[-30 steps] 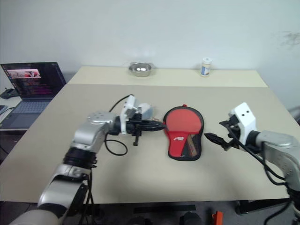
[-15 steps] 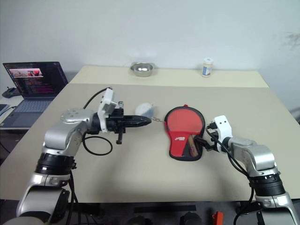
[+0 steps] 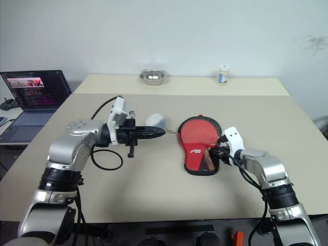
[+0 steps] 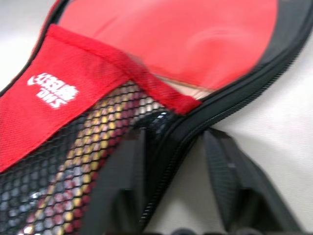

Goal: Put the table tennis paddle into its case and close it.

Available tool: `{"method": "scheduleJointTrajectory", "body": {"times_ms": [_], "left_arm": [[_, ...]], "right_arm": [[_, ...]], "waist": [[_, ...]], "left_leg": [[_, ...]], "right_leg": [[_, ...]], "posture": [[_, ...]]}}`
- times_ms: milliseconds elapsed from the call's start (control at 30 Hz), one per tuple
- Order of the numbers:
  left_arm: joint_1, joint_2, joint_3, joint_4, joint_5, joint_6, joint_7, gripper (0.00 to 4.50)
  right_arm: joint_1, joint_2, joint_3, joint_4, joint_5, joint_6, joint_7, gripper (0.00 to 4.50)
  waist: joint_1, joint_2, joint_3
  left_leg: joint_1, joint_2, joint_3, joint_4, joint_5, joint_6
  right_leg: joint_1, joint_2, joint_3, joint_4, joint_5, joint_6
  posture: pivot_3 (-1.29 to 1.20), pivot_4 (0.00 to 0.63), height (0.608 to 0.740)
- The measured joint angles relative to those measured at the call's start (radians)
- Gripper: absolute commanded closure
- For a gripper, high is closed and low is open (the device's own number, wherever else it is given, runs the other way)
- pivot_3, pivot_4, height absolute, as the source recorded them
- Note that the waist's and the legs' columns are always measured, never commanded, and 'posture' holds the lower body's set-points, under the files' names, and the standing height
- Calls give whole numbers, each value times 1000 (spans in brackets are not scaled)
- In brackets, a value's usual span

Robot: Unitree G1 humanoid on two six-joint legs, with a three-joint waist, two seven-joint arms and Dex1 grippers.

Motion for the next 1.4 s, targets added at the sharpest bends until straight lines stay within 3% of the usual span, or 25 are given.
{"method": "scheduleJointTrajectory", "body": {"times_ms": [133,367,633,833,1100,1400], "left_arm": [[20,13,-3,-1,1,-1,-7,4500],[127,117,-27,-60,1,4,-92,4500],[180,156,-44,-202,-55,54,-140,4500],[218,157,-66,-247,-76,78,-142,4500],[222,164,-91,-253,-75,70,-181,4500],[222,165,-114,-243,-70,47,-201,4500]], "right_arm": [[-19,28,-1,28,-11,11,12,4479],[-30,104,-57,-40,25,155,7,4479],[63,229,-1,-286,91,312,-39,4479],[221,224,-29,-483,121,380,-81,4479],[370,138,-136,-682,208,502,-87,4479],[363,51,-176,-695,250,545,-66,4479]], "waist": [[-5,-2,-2],[-14,-2,-2],[-13,-2,-2],[-1,-2,-2],[6,-2,-2],[6,-2,-2]], "left_leg": [[1,1,1,0,0,0],[1,4,1,-3,0,0],[-1,3,0,-4,0,-1],[-2,0,0,-4,-1,-1],[-2,-1,0,-3,-1,-1],[-2,-1,-1,-3,-1,-1]], "right_leg": [[0,0,1,0,0,0],[-2,0,1,1,-1,-2],[-3,-1,0,0,-2,-4],[-2,-3,0,-2,-2,-3],[-1,-3,-1,-2,-3,-2],[-1,-2,-1,-3,-3,-2]], "posture": [[0,150,740],[0,150,740],[0,150,740],[0,150,740],[0,150,740],[0,150,740]]}}
